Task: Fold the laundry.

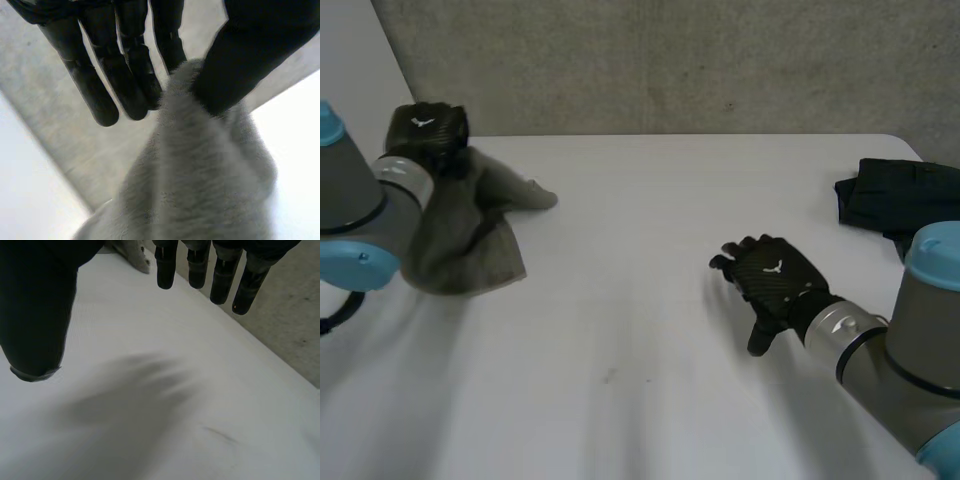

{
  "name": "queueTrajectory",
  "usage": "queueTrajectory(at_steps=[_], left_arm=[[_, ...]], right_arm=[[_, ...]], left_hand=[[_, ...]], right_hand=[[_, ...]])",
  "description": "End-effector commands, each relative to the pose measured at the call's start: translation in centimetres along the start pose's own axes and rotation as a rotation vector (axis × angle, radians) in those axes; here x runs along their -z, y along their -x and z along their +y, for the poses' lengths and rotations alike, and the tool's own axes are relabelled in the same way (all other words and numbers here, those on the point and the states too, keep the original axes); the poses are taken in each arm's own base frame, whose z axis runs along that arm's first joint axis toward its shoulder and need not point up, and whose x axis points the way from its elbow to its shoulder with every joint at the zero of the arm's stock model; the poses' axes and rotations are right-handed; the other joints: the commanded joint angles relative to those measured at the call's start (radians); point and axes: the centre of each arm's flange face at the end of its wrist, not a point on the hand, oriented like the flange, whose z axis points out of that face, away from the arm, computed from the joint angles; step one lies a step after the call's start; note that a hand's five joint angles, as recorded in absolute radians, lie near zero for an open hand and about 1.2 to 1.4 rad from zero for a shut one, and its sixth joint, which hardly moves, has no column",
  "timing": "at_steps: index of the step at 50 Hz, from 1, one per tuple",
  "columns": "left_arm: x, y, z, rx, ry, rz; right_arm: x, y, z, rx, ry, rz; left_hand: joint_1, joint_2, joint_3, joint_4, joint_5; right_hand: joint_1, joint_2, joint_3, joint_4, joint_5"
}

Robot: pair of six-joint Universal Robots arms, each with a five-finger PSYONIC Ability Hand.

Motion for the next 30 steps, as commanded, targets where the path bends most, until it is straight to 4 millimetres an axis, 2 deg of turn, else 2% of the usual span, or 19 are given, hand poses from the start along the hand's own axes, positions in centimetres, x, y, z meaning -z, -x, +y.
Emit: queueTrajectory(at_steps=[1, 2, 6, 9, 10, 12, 13, 14, 16, 19, 23, 25, 28, 30], left_arm=[[8.6, -12.0, -2.3, 0.229, 0.061, 0.418], [10.5, -14.4, -2.3, 0.263, 0.081, 0.513], [14.3, -19.0, -2.8, 0.345, 0.111, 0.696], [15.8, -20.5, -3.0, 0.4, 0.137, 0.749], [16.4, -21.3, -2.8, 0.436, 0.162, 0.775], [16.8, -21.9, -2.7, 0.458, 0.177, 0.795], [16.9, -22.2, -2.8, 0.471, 0.18, 0.799], [16.8, -22.1, -2.9, 0.47, 0.176, 0.796], [16.6, -22.0, -3.1, 0.468, 0.168, 0.791], [16.0, -21.2, -3.3, 0.47, 0.156, 0.759], [13.8, -18.3, -3.4, 0.448, 0.13, 0.674], [12.2, -16.1, -3.2, 0.408, 0.113, 0.608], [11.4, -14.5, -2.6, 0.344, 0.117, 0.562], [11.5, -14.2, -2.1, 0.313, 0.138, 0.556]], right_arm=[[0.2, -5.6, -0.8, -0.032, -0.029, 0.164], [0.2, -6.0, -0.9, -0.033, -0.034, 0.176], [0.2, -7.4, -1.1, -0.03, -0.053, 0.221], [0.2, -7.6, -1.0, -0.031, -0.053, 0.228], [0.2, -7.6, -1.0, -0.031, -0.053, 0.228], [0.2, -7.9, -0.9, -0.033, -0.049, 0.234], [0.2, -7.8, -0.8, -0.034, -0.047, 0.231], [0.2, -7.8, -0.8, -0.034, -0.047, 0.231], [0.2, -7.7, -0.8, -0.033, -0.048, 0.228], [0.2, -7.4, -0.9, -0.028, -0.051, 0.215], [0.1, -7.2, -0.8, -0.025, -0.049, 0.203], [0.1, -7.3, -0.8, -0.024, -0.047, 0.203], [0.1, -7.3, -1.1, -0.018, -0.049, 0.203], [0.2, -7.3, -1.1, -0.012, -0.031, 0.197]], left_hand=[[0.238, 0.201, 0.208, 0.198, 0.266], [0.238, 0.201, 0.208, 0.198, 0.266], [0.238, 0.201, 0.208, 0.198, 0.266], [0.238, 0.201, 0.208, 0.198, 0.266], [0.177, 0.141, 0.147, 0.138, 0.206], [-0.182, -0.219, -0.213, -0.222, -0.154], [-0.589, -0.625, -0.619, -0.628, -0.56], [-0.773, -0.809, -0.803, -0.812, -0.744], [-0.918, -0.955, -0.948, -0.958, -0.889], [-0.924, -0.961, -0.955, -0.964, -0.896], [-0.922, -0.958, -0.952, -0.961, -0.893], [-0.895, -0.932, -0.925, -0.935, -0.866], [-0.892, -0.929, -0.922, -0.932, -0.863], [-0.883, -0.92, -0.913, -0.923, -0.855]], right_hand=[[-0.027, -0.045, -0.04, -0.06, -0.066], [-0.027, -0.045, -0.04, -0.06, -0.066], [-0.027, -0.045, -0.04, -0.06, -0.066], [-0.027, -0.045, -0.04, -0.06, -0.066], [-0.027, -0.045, -0.04, -0.06, -0.066], [-0.027, -0.045, -0.04, -0.06, -0.066], [-0.027, -0.045, -0.04, -0.06, -0.066], [-0.027, -0.045, -0.04, -0.06, -0.066], [-0.027, -0.045, -0.04, -0.06, -0.066], [-0.027, -0.045, -0.04, -0.06, -0.066], [-0.027, -0.045, -0.04, -0.06, -0.066], [-0.027, -0.045, -0.04, -0.06, -0.066], [-0.027, -0.045, -0.04, -0.06, -0.066], [-0.027, -0.045, -0.04, -0.06, -0.066]])
